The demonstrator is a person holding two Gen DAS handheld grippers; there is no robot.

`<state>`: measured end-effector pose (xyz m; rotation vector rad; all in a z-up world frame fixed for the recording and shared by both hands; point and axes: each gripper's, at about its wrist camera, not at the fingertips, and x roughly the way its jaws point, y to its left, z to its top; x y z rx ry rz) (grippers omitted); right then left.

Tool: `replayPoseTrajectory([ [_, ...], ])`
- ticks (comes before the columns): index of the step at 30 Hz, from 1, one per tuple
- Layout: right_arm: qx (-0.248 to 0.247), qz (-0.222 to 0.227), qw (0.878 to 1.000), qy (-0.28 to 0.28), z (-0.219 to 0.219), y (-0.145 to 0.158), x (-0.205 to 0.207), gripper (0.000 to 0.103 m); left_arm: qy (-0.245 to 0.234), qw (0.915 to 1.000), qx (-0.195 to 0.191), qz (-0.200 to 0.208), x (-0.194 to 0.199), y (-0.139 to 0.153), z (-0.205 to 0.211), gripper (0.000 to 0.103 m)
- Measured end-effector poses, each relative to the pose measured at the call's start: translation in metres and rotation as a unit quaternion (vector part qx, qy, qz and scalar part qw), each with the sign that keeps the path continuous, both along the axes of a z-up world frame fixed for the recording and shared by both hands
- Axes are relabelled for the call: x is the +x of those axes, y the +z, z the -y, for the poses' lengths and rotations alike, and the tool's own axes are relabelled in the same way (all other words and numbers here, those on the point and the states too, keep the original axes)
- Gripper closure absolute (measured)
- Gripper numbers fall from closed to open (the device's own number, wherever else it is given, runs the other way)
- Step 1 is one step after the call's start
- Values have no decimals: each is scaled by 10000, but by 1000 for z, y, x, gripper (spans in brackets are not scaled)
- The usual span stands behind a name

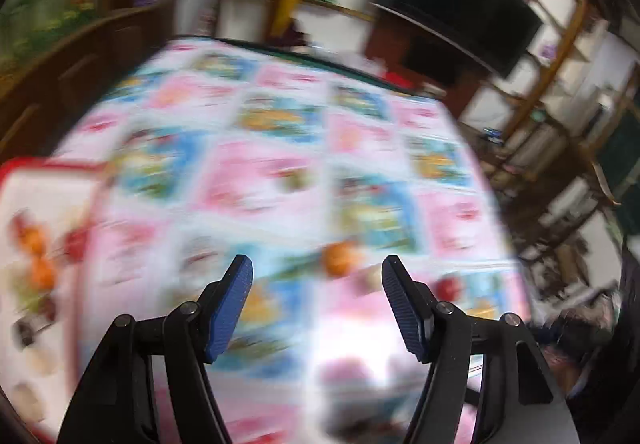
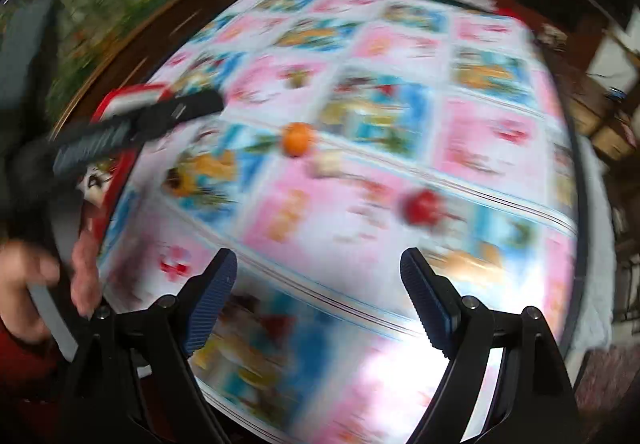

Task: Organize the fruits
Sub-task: 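Move both tools back over the fruits on the tablecloth, then grasp an orange with the left tool while the right tool grasps a red tomato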

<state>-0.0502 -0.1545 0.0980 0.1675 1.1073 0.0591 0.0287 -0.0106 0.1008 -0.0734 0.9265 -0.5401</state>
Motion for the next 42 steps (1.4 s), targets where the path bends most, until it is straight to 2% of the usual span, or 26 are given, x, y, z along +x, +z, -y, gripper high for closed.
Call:
replayPoseTrajectory([
  [2,-140,113,9996,-240,27,7,-25,19,-353,9991,35,216,6,12,36,36],
  [4,-229,259,9979,-546,43,9,-40,19,-732,9969,144,250,17,18,62,36],
  [7,-52,466,9921,-1164,63,2,-45,19,-1086,9926,458,299,19,12,65,36],
  [9,40,641,9873,-1452,63,-7,-39,19,-1256,9895,689,196,20,-4,58,36],
  [12,305,575,9835,-1687,54,-36,-17,19,-1591,9808,1099,-250,21,-26,33,38],
  [14,419,519,9830,-1713,47,-47,-8,19,-1870,9744,1242,-122,17,-24,4,38],
  [16,418,447,9841,-1670,39,-54,0,19,-2124,9662,1397,-420,25,-23,-23,38],
  [18,399,371,9860,-1577,32,-59,9,19,-2355,9586,1583,-255,33,-18,-35,38],
  [19,342,301,9864,-1580,30,-61,16,19,-2421,9566,1580,-366,43,-20,-33,38],
  [21,284,272,9859,-1628,31,-64,24,19,-2469,9564,1461,-541,55,-28,-22,38],
  [26,136,183,9863,-1635,45,-63,41,20,-2508,9541,1583,-415,46,-60,23,39],
  [28,167,151,9867,-1608,52,-65,46,30,-2396,9576,1552,-391,49,-64,37,45],
  [31,177,-10,9888,-1480,60,-73,57,40,-2101,9643,1557,-429,61,-69,43,47],
  [33,186,-61,9908,-1339,61,-77,63,43,-2029,9667,1481,-483,65,-72,44,48],
  [38,180,-242,9933,-1118,60,-88,74,48,-1973,9677,1500,-461,62,-72,54,48],
  [42,211,-347,9945,-969,60,-95,78,64,-1884,9693,1512,-455,57,-73,68,48],
])
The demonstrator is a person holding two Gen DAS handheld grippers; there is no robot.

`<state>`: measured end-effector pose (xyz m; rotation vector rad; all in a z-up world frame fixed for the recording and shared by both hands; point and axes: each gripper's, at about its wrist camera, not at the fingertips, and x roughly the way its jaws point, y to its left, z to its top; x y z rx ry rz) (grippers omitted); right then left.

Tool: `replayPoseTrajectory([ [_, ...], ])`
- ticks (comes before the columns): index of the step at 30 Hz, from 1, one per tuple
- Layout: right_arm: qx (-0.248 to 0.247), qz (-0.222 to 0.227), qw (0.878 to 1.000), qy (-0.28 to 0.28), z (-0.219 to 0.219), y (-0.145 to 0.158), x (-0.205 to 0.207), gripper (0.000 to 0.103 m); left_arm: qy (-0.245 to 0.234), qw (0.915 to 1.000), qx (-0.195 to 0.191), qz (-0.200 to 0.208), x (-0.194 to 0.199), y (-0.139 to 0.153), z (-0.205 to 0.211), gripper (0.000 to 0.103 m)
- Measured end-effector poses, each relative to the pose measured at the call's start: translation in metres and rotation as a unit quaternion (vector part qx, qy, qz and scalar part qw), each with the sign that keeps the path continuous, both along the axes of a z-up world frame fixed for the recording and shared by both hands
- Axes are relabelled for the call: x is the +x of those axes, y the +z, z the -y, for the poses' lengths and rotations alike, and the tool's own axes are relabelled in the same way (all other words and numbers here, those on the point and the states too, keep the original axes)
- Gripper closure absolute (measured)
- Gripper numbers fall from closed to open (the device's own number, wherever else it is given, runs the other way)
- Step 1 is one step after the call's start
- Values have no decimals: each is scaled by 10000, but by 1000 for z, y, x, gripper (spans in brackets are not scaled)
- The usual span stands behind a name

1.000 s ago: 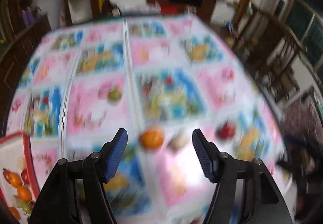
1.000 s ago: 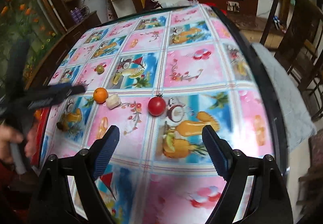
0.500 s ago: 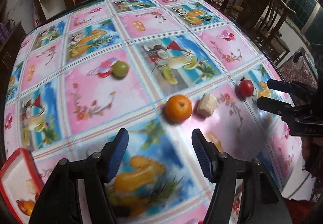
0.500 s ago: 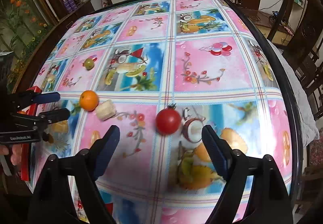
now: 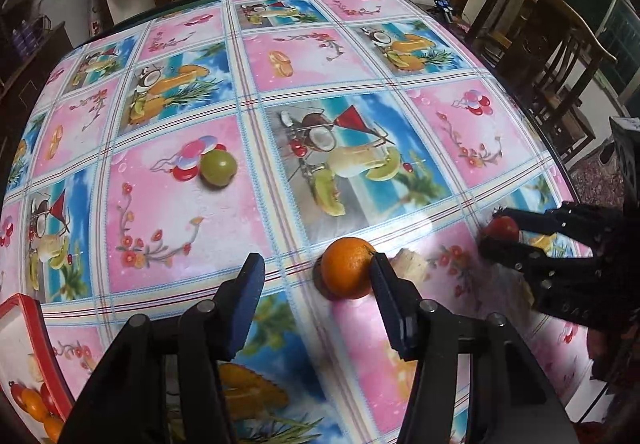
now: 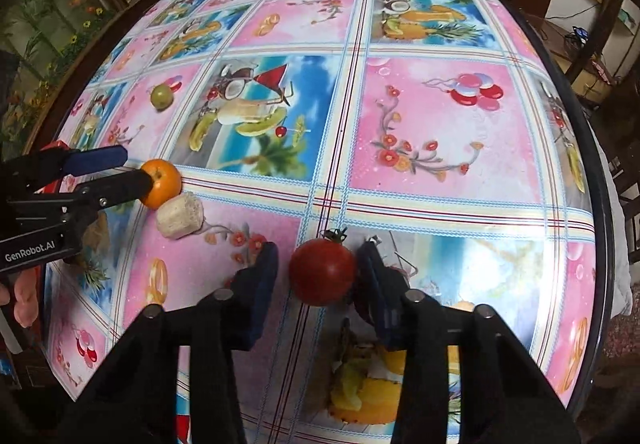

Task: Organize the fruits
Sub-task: 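Grasp an orange with the left tool while the right tool grasps a red tomato, then carry the orange and tomato over the tray with both tools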

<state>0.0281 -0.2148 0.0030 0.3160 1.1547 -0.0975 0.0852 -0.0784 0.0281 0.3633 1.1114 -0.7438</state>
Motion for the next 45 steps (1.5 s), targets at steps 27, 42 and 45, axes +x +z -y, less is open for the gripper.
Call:
replayPoseTrajectory([
  [27,896,1158,9878,535,4,31,-20,69,823,9954,-341,346,-34,155,-3,72],
  [42,754,979,9850,1207,-45,68,-10,69,1005,9940,-195,385,-41,193,-105,72],
  [45,616,981,9824,1467,-71,74,-1,69,1827,9820,-474,64,-35,138,-150,72],
])
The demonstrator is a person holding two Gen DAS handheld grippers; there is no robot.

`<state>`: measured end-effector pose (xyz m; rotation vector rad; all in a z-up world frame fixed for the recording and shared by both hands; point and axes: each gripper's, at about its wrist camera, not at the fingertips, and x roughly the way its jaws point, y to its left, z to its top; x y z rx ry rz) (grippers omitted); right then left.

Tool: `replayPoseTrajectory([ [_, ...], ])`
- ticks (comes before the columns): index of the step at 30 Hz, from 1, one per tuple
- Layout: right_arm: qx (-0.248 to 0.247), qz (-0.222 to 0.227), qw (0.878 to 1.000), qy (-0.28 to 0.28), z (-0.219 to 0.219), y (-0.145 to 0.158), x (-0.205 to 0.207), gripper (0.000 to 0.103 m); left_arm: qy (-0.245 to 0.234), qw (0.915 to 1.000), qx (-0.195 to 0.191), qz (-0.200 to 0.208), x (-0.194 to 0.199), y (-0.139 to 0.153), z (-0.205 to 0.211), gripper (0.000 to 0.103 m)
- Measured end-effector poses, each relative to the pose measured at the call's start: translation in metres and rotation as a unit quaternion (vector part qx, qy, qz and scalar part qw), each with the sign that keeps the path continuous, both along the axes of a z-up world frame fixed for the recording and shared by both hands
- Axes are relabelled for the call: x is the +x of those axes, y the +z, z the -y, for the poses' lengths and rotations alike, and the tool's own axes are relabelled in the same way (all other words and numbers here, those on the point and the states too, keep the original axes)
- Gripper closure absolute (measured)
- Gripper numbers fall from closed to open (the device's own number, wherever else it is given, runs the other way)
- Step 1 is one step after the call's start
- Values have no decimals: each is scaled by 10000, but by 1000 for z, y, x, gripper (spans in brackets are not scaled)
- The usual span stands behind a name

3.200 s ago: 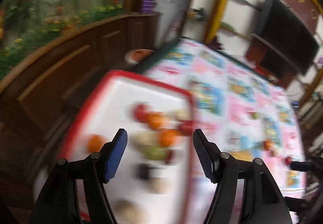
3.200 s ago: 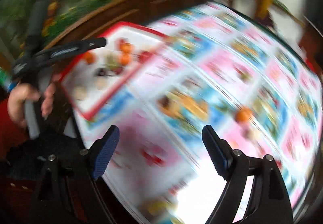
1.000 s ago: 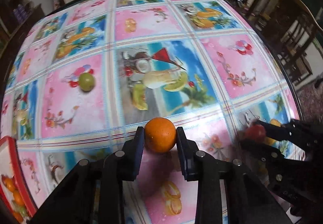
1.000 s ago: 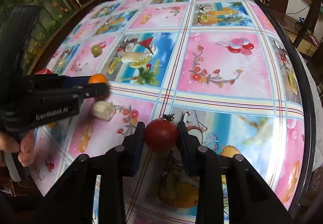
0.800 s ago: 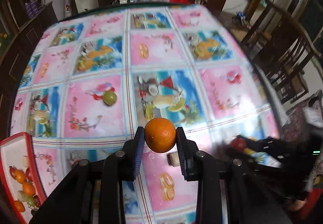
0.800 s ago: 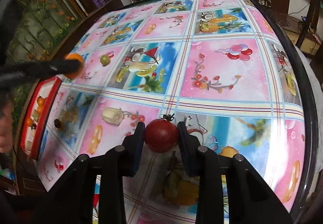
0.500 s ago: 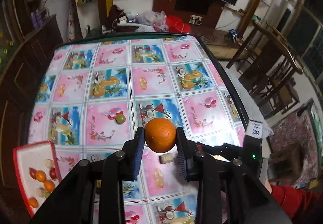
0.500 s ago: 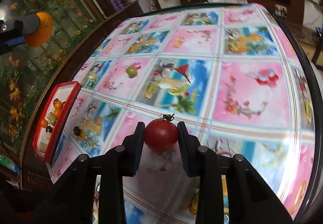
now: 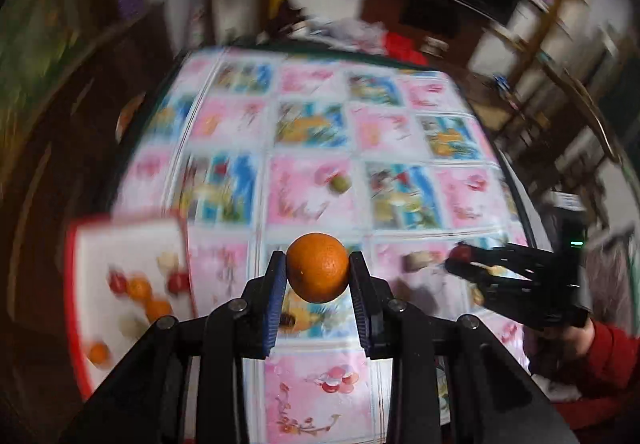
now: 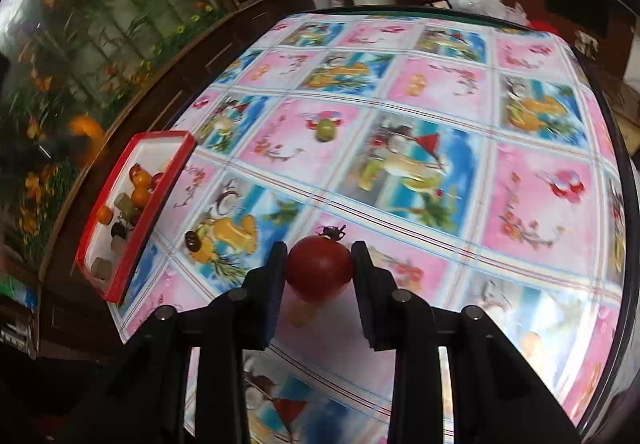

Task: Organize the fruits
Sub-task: 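Carry the orange and tomato over the tray with both tools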

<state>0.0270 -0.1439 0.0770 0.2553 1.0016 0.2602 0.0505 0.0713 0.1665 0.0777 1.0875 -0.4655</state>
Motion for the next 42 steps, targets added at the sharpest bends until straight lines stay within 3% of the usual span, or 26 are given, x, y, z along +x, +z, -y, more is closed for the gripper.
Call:
replayPoseTrajectory([
  [2,-165,-21,9996,223,-21,4,4,69,356,9977,-251,-511,-9,-42,-28,72],
  [4,-202,-53,9991,368,-40,6,9,69,82,9978,14,-662,-27,-54,-45,72],
  [7,-62,-39,9983,570,-74,9,21,69,-13,9991,133,-403,-40,-45,-77,72],
  [13,-14,-96,9919,1263,-150,8,27,68,668,9971,-209,-307,-34,-42,-142,72],
  [17,-176,-162,9844,1741,-188,12,34,68,835,9956,-57,-428,-38,-39,-196,72],
  [20,-243,-188,9797,1982,-207,11,45,68,1408,9895,-202,-271,-33,-38,-239,72],
  [24,-108,-258,9733,2280,-234,5,69,68,1626,9860,-311,-179,-13,-59,-238,72],
  [28,-20,-222,9684,2484,-258,0,92,68,2303,9701,-762,4,15,-74,-238,72],
  [32,-39,-7,9682,2501,-277,1,123,68,2609,9642,-470,-66,41,-94,-239,72],
  [37,-93,-85,9758,2182,-288,-8,164,68,2493,9680,-246,-170,55,-105,-235,72],
  [42,-268,-222,9756,2166,-307,-22,188,68,2473,9684,-102,-294,56,-117,-236,72],
])
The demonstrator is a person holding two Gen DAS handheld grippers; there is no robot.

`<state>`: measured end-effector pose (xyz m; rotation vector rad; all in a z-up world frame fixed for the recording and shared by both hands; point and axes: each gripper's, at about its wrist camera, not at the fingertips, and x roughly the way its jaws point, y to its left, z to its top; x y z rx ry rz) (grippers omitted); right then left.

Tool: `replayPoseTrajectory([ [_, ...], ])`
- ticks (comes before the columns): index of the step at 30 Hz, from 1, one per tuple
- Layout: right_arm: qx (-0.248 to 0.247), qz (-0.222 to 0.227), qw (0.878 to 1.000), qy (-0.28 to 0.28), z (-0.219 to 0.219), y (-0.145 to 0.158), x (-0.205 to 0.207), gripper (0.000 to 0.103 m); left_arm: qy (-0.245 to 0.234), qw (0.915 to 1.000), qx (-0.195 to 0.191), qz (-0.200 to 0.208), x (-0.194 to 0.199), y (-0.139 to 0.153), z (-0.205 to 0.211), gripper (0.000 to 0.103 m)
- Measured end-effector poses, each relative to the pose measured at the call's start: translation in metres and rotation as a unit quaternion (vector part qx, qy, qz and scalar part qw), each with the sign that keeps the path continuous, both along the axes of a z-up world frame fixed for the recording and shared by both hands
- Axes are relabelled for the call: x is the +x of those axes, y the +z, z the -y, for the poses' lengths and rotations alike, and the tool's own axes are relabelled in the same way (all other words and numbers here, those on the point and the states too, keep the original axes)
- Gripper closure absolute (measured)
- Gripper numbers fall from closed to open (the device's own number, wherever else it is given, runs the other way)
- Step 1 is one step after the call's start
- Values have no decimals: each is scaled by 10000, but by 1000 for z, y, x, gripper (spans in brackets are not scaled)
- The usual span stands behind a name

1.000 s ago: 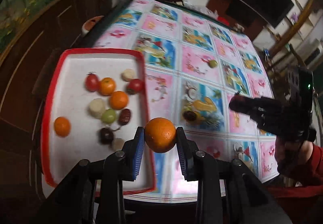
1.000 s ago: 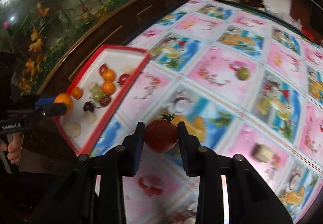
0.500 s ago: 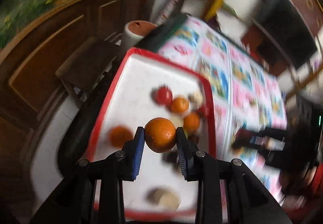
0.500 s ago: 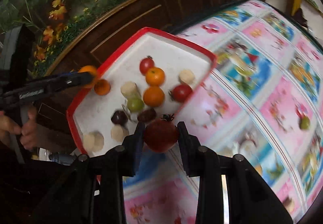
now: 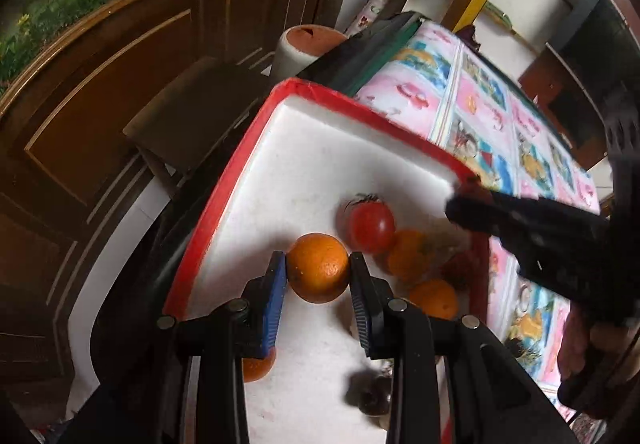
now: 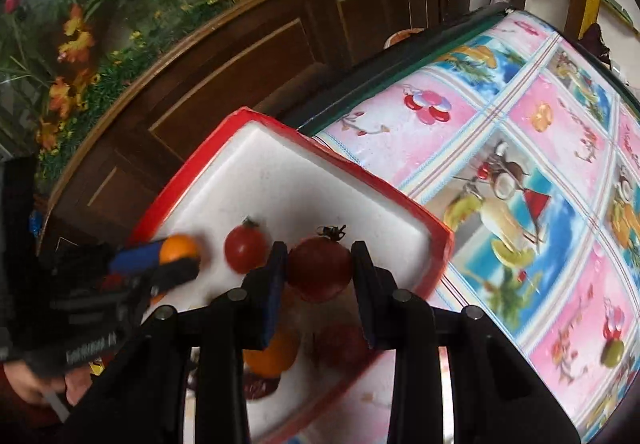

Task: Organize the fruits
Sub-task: 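Carry the orange and tomato over the tray with both tools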

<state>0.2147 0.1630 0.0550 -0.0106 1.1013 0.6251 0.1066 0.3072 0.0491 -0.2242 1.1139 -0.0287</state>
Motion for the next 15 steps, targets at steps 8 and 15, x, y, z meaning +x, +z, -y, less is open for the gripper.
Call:
replayPoseTrajectory([
  [8,-231,-42,9997,-38,-14,-18,16,68,-132,9994,305,-5,0,-6,3,72],
  [15,-365,10,9993,76,-22,-25,21,68,-102,9992,382,22,5,-7,5,72],
])
